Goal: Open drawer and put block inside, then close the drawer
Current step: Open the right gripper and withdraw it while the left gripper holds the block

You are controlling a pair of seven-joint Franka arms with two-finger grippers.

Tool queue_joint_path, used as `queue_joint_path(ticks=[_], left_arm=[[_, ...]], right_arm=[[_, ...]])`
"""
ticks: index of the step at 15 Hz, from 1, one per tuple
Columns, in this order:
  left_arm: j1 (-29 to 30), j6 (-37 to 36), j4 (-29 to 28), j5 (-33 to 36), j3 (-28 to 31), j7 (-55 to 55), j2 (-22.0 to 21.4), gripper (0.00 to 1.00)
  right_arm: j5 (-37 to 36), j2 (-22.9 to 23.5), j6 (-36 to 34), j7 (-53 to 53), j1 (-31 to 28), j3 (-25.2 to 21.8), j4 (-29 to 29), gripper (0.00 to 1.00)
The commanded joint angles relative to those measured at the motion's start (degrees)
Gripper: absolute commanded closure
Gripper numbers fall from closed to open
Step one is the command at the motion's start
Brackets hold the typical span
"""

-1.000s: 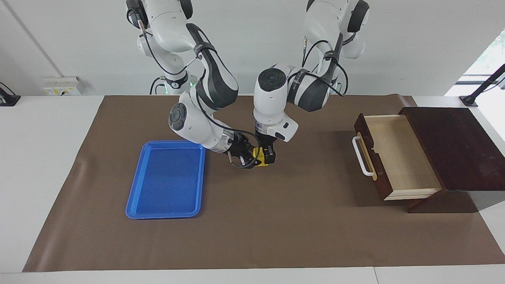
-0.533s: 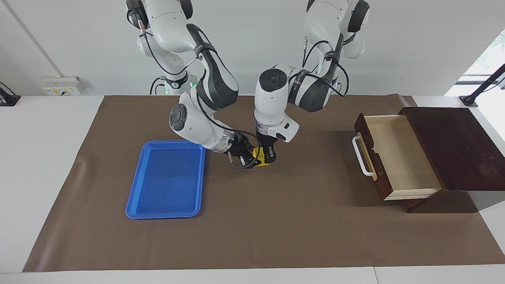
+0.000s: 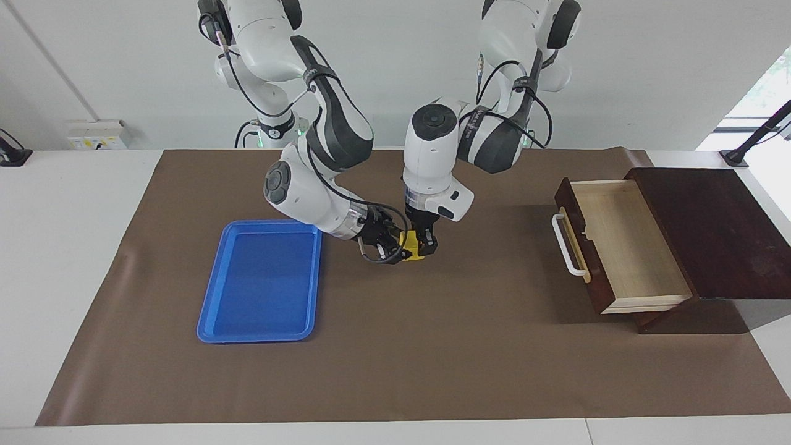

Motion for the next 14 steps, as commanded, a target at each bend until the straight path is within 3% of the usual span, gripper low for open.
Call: queue_joint_path(ticks=[1,2,3,8,11,14], left_arm=[[1.3,-0.5,-2.8,0.2,0.5,0.6,-3.3,1.00],[1.8,-0.6,-2.8,0.3,0.5,0.7,-3.3,1.00],[2.0,-0.6,-2.9,0.3,0.5,0.8,-3.3,1.00],[2.7,-2.3,-2.8,0.3,0.5,2.4,-3.8,1.00],[5.5,-6.8,-2.5,0.3,0.6,7.9,-6.0,1.00],[9.4,-13.0,-0.9,0.8,0.9,15.1,-7.5,1.00]], right_arm=[[0.4,-0.4,0.0,-0.5,-0.8,0.1,-0.6,0.39],[0.4,-0.4,-0.1,-0.5,-0.9,0.1,-0.6,0.29],[0.4,-0.4,-0.1,-0.5,-0.9,0.1,-0.6,0.25],[0.2,-0.7,-0.5,-0.6,-1.5,-0.2,-0.7,0.24],[-1.4,-2.4,-5.5,-3.7,-6.3,-0.5,-0.9,0.18],[-10.0,-6.2,-10.3,-9.9,-9.7,-0.6,-0.9,0.07]])
